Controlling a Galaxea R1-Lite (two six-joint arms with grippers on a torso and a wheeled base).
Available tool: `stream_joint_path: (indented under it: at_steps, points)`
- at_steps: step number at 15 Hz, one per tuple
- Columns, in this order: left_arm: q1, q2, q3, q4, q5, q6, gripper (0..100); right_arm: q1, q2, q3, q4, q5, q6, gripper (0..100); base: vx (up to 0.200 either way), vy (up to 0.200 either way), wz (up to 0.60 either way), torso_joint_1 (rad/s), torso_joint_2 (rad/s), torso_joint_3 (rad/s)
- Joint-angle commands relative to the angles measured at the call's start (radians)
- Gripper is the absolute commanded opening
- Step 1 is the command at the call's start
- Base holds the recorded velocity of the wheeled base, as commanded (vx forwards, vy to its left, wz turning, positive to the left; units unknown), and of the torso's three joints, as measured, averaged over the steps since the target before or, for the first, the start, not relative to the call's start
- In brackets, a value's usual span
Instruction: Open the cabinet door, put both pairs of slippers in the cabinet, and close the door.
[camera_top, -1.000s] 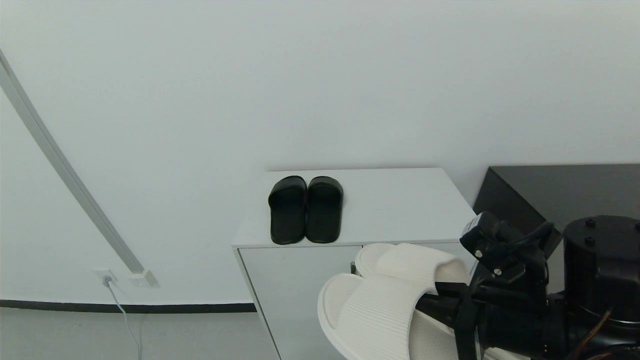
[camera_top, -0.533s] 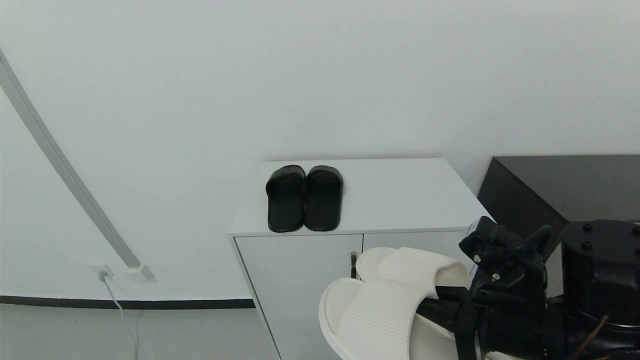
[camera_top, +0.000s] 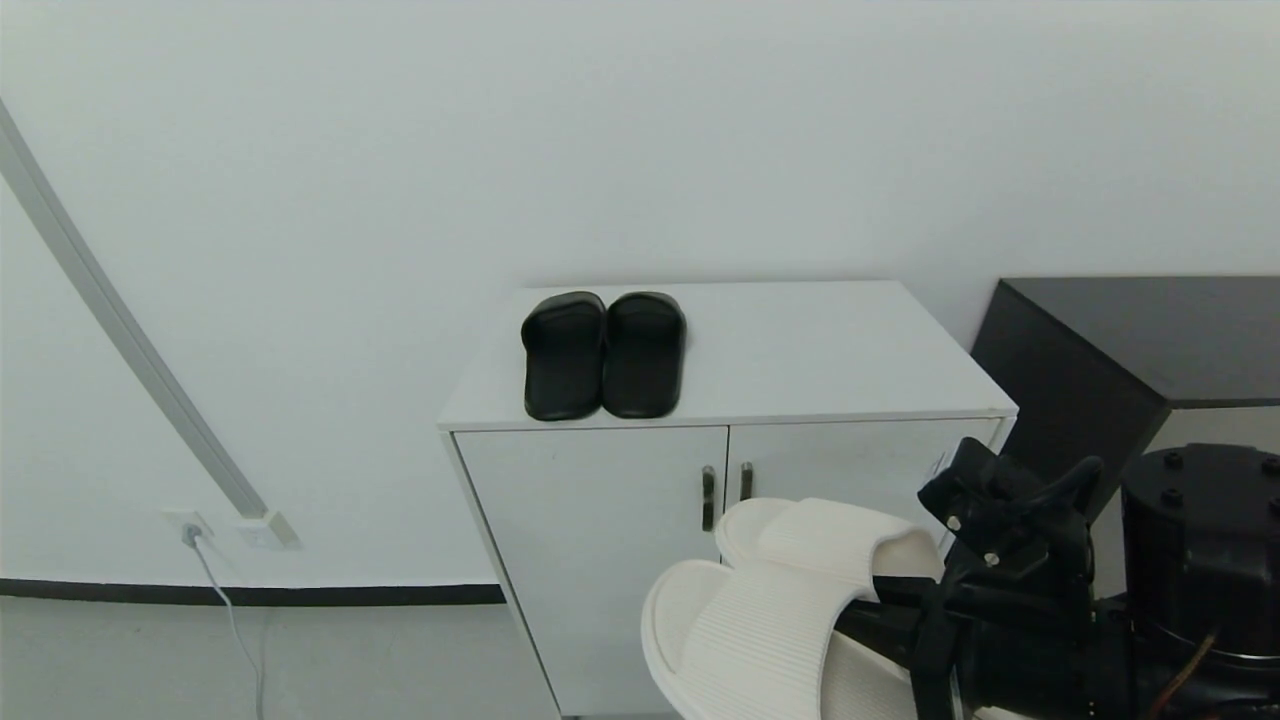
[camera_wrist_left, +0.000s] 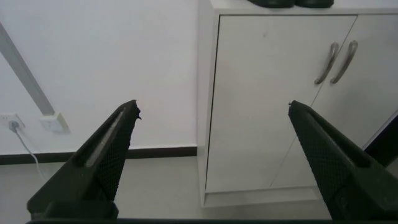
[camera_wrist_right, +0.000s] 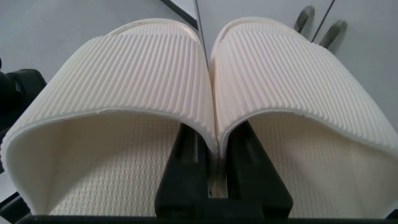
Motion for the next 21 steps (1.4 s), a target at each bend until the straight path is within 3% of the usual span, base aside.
stream_joint_path:
  at_steps: [1, 12, 21]
  points:
    - [0.0, 0.0, 0.0, 0.0, 0.001, -0.001, 100, 0.0, 0.0, 0.003, -0.001, 0.0, -0.002, 0, 0.0, 0.0, 0.0, -0.217, 0.54, 0.31]
    - [-0.003, 0.015, -0.001, 0.003, -0.009, 0.007, 100, 0.0, -0.005, 0.008, -0.002, -0.002, -0.015, 0, 0.0, 0.0, 0.0, -0.196, 0.52, 0.323]
    - [-0.003, 0.024, -0.006, 0.0, -0.004, 0.013, 100, 0.0, -0.008, 0.021, -0.002, -0.002, -0.015, 0, 0.0, 0.0, 0.0, -0.119, 0.45, 0.33]
